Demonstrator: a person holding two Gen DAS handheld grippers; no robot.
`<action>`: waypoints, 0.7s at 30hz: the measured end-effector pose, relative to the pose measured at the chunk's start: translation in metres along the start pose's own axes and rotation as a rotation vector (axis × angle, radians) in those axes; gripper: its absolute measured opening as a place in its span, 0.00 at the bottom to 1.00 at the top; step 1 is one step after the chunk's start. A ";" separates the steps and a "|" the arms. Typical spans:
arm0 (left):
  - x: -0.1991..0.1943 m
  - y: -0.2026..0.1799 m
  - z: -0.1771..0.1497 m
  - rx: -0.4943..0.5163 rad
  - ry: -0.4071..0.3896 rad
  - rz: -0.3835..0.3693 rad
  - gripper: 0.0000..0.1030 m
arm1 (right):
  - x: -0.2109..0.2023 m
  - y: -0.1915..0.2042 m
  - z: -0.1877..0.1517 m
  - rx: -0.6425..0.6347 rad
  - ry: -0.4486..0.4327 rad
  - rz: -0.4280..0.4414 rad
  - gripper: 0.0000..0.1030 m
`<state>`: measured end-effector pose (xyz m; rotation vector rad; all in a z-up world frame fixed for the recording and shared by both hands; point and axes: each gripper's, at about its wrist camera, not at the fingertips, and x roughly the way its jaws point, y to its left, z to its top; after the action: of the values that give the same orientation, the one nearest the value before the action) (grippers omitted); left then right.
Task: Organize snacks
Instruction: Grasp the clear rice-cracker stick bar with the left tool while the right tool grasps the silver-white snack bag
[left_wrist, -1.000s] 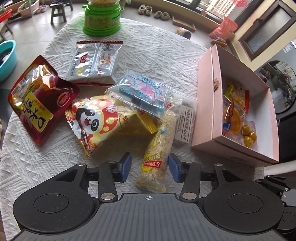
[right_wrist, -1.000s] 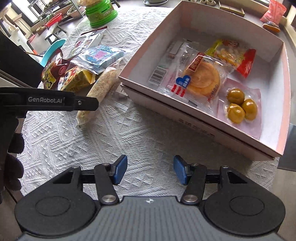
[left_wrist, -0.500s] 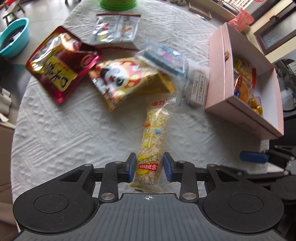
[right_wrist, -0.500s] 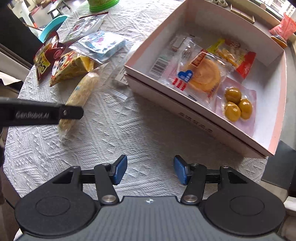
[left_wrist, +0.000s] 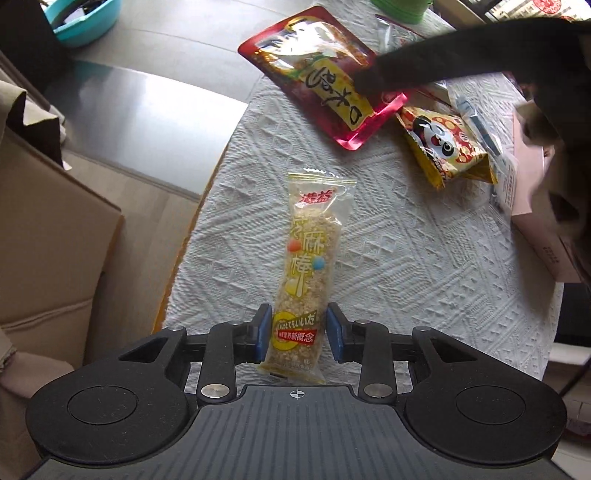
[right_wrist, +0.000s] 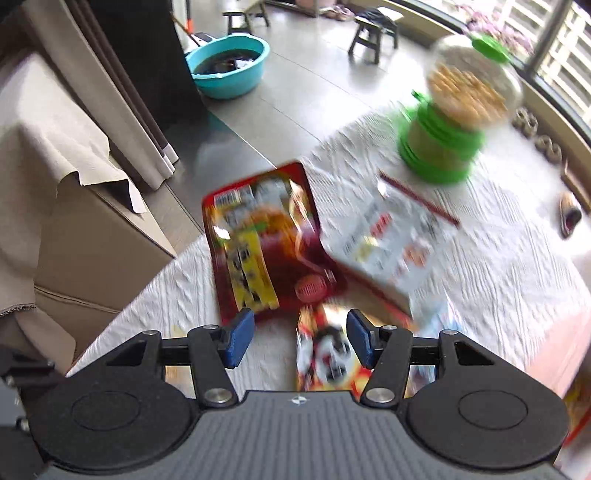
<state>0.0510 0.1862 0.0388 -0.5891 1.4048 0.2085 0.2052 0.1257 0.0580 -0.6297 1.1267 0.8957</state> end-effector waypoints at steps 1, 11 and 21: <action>0.002 -0.001 0.001 0.010 0.006 -0.003 0.35 | 0.009 0.008 0.013 -0.045 -0.013 -0.007 0.54; 0.006 -0.004 0.004 -0.006 -0.029 -0.067 0.33 | 0.044 -0.058 0.060 0.203 -0.002 -0.208 0.58; 0.009 -0.017 0.019 0.024 -0.032 -0.025 0.34 | 0.054 -0.069 0.039 0.303 0.010 -0.338 0.72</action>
<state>0.0769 0.1791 0.0354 -0.5811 1.3669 0.1805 0.2921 0.1371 0.0194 -0.5518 1.0965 0.4229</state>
